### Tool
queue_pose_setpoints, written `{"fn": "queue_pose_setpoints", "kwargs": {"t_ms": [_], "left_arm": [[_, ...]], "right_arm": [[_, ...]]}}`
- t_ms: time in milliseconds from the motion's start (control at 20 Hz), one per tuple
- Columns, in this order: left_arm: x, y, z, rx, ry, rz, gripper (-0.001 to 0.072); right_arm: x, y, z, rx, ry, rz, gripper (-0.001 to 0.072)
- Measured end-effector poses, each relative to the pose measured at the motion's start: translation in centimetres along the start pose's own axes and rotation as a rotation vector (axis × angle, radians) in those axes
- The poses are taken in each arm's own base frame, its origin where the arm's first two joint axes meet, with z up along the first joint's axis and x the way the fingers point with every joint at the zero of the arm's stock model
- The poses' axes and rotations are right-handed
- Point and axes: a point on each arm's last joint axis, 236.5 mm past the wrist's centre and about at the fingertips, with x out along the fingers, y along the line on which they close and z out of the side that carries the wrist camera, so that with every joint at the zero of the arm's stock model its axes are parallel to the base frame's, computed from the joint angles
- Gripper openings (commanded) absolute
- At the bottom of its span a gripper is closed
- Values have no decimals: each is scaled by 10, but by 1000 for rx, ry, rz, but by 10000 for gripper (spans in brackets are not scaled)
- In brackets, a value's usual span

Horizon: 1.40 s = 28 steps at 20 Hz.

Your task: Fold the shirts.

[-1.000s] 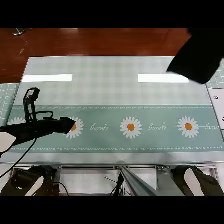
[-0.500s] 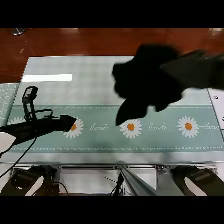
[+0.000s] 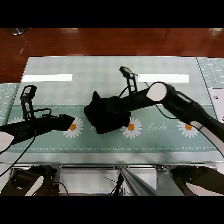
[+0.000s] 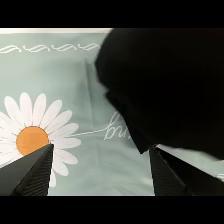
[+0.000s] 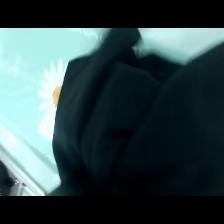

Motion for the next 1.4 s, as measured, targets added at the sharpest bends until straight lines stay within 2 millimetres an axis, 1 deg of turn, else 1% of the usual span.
{"fn": "queue_pose_setpoints", "kwargs": {"t_ms": [50,100,150,200,250,300,350,400,450,500,550,600,650,700,750,800,850,950,1050,1100,1150,1200,1300,1400], "left_arm": [[0,-1,0,-5,-1,-5,702],[0,-2,0,-9,0,-11,702],[0,-4,-1,-15,4,-18,702],[0,-5,-2,-19,10,-21,702],[-1,-5,-3,-24,18,-22,701],[-2,-3,-6,-35,32,-18,702],[-3,1,-7,-50,40,-9,701],[-5,8,-5,-77,38,7,701],[-6,16,-6,-109,44,22,701],[-6,21,-6,-155,46,23,701],[-2,21,-9,-202,61,0,701],[4,15,-15,-237,87,-51,701],[11,3,-22,-262,118,-122,701],[19,-12,-30,-276,157,-205,701],[26,-28,-34,-282,187,-279,701],[34,-42,-39,-283,216,-340,701],[43,-52,-43,-280,246,-378,701],[64,-69,-50,-270,300,-416,701],[84,-81,-55,-254,356,-429,698],[94,-87,-54,-251,375,-432,598],[102,-91,-53,-248,392,-435,139],[109,-94,-51,-238,409,-437,22],[118,-99,-46,-207,428,-447,22],[118,-98,-39,-183,442,-459,22]], "right_arm": [[9,0,-1,16,16,21,621],[11,0,0,30,25,42,621],[6,0,8,37,19,60,621],[-4,-1,18,45,7,78,621],[-23,-4,32,49,-17,94,620],[-47,-9,47,53,-57,102,620],[-77,-20,62,56,-108,93,620],[-109,-35,73,55,-160,62,620],[-142,-56,78,55,-210,4,620],[-172,-81,76,62,-248,-76,620],[-201,-110,69,93,-283,-168,620],[-223,-138,55,140,-310,-248,619],[-236,-161,40,195,-327,-303,620],[-241,-179,21,251,-333,-336,619],[-239,-191,4,298,-332,-342,619],[-230,-198,-12,339,-328,-329,619],[-220,-201,-24,362,-324,-308,619],[-196,-204,-45,396,-302,-266,619],[-177,-205,-57,405,-284,-246,619],[-169,-203,-62,403,-275,-235,619],[-163,-202,-65,397,-267,-231,619],[-157,-200,-68,391,-259,-225,619],[-146,-194,-71,381,-244,-216,619],[-132,-191,-71,378,-228,-212,619]]}}
